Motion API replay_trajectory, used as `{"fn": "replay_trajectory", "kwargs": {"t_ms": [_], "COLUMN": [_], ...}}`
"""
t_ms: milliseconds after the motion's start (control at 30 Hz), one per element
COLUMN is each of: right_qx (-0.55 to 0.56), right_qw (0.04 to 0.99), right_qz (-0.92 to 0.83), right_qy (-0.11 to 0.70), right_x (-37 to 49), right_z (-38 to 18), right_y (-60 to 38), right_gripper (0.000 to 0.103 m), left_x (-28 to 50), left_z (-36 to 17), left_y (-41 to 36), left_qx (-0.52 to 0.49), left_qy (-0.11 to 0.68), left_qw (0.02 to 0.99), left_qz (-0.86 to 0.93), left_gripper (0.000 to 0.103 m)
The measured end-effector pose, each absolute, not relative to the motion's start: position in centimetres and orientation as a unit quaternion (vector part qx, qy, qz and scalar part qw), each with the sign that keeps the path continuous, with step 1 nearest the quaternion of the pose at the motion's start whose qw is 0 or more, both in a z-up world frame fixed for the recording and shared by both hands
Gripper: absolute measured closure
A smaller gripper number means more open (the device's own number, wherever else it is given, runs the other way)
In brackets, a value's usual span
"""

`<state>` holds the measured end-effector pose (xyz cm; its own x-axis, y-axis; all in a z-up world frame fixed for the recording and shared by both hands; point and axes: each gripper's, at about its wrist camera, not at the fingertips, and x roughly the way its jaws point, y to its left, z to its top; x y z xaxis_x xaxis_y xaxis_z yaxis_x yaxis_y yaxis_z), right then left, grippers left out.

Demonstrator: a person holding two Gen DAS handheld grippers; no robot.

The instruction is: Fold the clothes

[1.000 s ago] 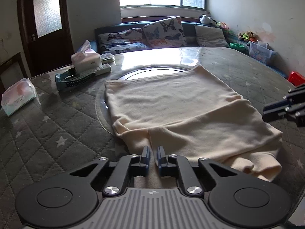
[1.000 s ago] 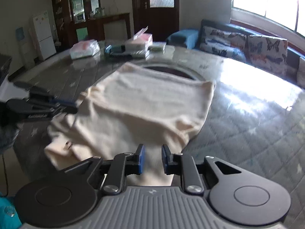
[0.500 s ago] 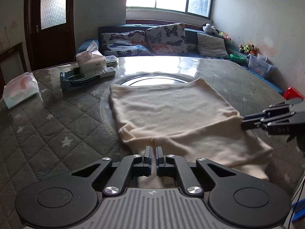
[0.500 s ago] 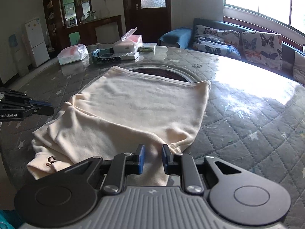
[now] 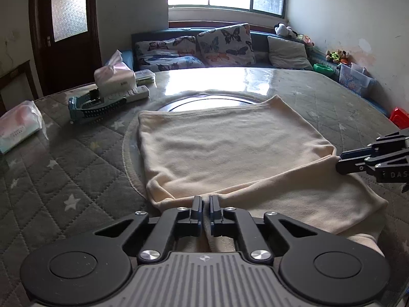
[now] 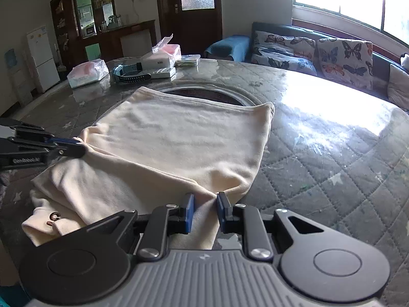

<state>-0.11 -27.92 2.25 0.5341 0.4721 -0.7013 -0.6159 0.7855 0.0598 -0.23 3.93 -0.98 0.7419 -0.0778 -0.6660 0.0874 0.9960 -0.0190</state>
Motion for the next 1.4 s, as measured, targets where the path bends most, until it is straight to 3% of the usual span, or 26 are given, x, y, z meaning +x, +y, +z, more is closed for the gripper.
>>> {"fn": "replay_trajectory", "kwargs": {"t_ms": [300,467,633,1100,1267,1400], "right_qx": [-0.121,-0.125,-0.137,-0.160,-0.168,-0.171], "right_qw": [0.868,0.869,0.864,0.859,0.846,0.839], "right_qz": [0.328,0.331,0.353,0.370,0.377,0.396], "right_qy": [0.354,0.346,0.330,0.317,0.337,0.330], "right_x": [-0.2,-0.6,-2.2,-4.0,-4.3,-5.1], "right_z": [2.0,2.5,3.6,3.4,2.3,2.4], "right_y": [-25.8,-25.5,-25.0,-24.0,-23.5,-23.1], "right_gripper": [0.083,0.078,0.070,0.071,0.071,0.071], "left_x": [-0.5,-1.3,-3.5,-4.9,-5.2,-5.8], "left_z": [-0.9,0.1,0.5,-0.8,-0.4,0.7], "left_y": [4.4,5.3,5.6,5.1,4.9,5.1], "left_qx": [0.011,0.001,-0.002,-0.026,-0.010,0.003], "left_qy": [0.364,0.366,0.369,0.382,0.370,0.353], "left_qw": [0.930,0.929,0.926,0.920,0.926,0.933], "left_qz": [-0.044,-0.053,-0.081,-0.088,-0.075,-0.071], "left_gripper": [0.097,0.087,0.086,0.086,0.102,0.103]}}
